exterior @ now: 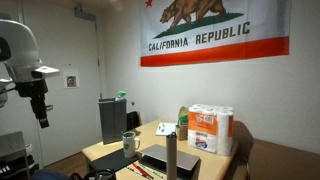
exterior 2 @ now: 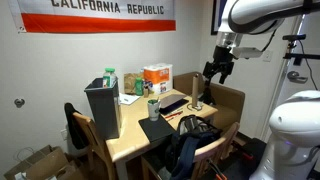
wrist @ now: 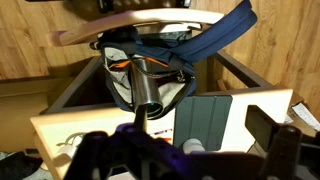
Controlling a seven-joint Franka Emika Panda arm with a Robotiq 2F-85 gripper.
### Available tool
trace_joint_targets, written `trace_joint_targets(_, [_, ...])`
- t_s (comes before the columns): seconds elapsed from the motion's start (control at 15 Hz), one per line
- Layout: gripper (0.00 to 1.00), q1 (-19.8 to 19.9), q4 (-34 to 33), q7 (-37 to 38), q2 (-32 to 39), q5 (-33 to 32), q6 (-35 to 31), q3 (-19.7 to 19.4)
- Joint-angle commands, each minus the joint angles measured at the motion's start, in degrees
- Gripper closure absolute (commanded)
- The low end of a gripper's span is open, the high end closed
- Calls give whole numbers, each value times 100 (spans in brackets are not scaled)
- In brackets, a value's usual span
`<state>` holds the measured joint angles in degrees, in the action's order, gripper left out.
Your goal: Open the laptop
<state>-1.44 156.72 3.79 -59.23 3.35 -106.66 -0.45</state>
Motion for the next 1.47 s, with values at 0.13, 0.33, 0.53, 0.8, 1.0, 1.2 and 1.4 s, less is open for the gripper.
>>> trace_joint_targets(0.13, [0,78,-23,-42,75,15,-64,54])
trace_joint_targets(0.33, [0,130,-149,-40,547,-57,-505,66])
trace_joint_targets(0.53, [0,126,-320,-165,1285,-173,-1297,39])
trace_joint_targets(0.8, [0,160,-617,-432,2555,-375,-2523,-77])
trace_joint_targets(1.0, [0,326,-883,-542,3585,-693,-3308,-163])
trace_joint_targets(1.2, [0,437,-1275,-717,4673,-884,-3997,-270])
trace_joint_targets(1.4, [0,557,-1771,-748,5760,-1194,-4595,-300])
